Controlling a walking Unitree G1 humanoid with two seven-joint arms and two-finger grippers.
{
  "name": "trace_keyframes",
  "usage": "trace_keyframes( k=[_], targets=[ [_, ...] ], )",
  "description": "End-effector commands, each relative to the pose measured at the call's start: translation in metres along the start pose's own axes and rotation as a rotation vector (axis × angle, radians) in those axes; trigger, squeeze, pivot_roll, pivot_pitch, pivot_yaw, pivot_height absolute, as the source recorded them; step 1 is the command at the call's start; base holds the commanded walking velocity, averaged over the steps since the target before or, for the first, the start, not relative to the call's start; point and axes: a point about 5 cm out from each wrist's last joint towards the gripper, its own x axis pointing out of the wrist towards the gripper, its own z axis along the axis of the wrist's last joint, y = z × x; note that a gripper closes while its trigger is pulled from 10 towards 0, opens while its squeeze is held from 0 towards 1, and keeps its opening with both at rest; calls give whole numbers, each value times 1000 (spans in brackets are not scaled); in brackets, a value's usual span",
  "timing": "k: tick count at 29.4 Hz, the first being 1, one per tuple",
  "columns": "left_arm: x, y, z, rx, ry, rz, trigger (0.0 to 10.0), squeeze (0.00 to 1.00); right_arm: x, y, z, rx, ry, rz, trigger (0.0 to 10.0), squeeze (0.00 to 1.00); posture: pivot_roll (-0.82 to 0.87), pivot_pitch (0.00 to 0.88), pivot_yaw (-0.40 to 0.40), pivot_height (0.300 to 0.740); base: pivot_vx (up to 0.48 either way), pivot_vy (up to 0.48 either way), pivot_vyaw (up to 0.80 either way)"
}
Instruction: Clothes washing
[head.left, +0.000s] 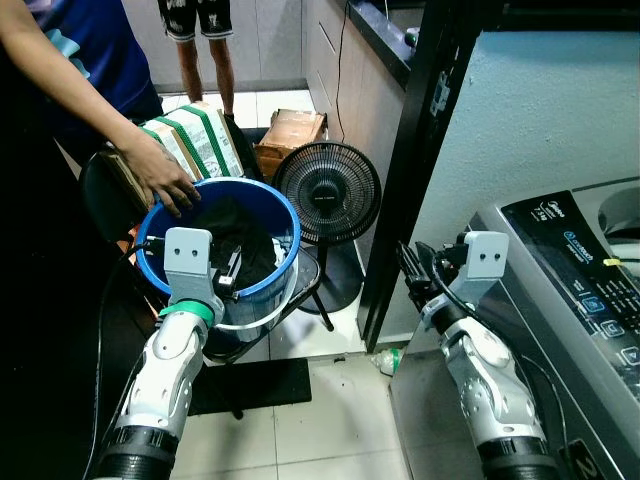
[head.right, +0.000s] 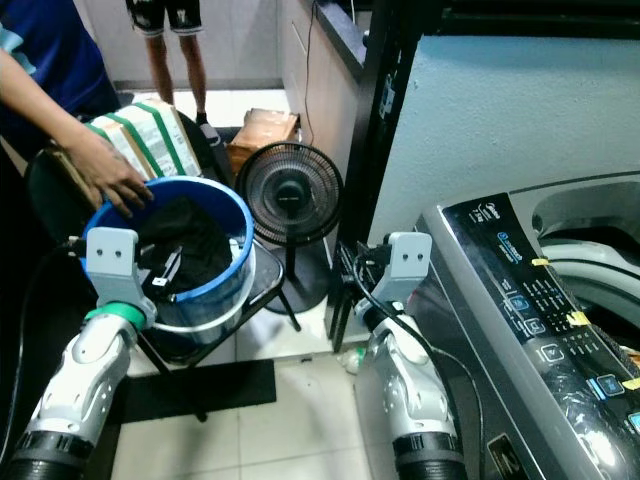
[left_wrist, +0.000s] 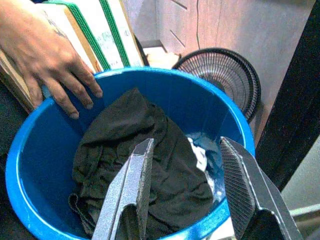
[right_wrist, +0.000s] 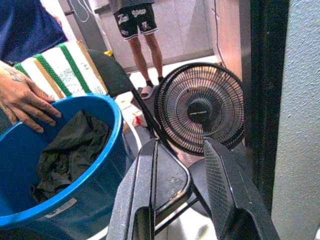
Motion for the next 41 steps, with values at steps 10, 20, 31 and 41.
trace_keyframes(
  k=[10, 20, 31, 41],
  targets=[
    [7, 3, 10, -81, 23, 14, 10000, 0, 10, 20, 14, 63, -63, 27, 10000, 0, -39, 63, 88, 740, 0, 0, 0],
    [8, 1, 23, -20, 10, 36, 10000, 0, 17, 27, 20, 32, -44, 102, 10000, 0, 29, 2, 35, 740, 0, 0, 0],
    [-1, 1, 21, -40, 22, 21, 10000, 0, 11, 31, 10, -39, 3, 141, 10000, 0, 26, 5, 38, 740, 72, 0, 338],
    [-3, -6, 25, -48, 8, -5, 10000, 0, 7, 32, 7, -41, 10, 157, 10000, 0, 27, 11, 37, 740, 335, 0, 640]
  ],
)
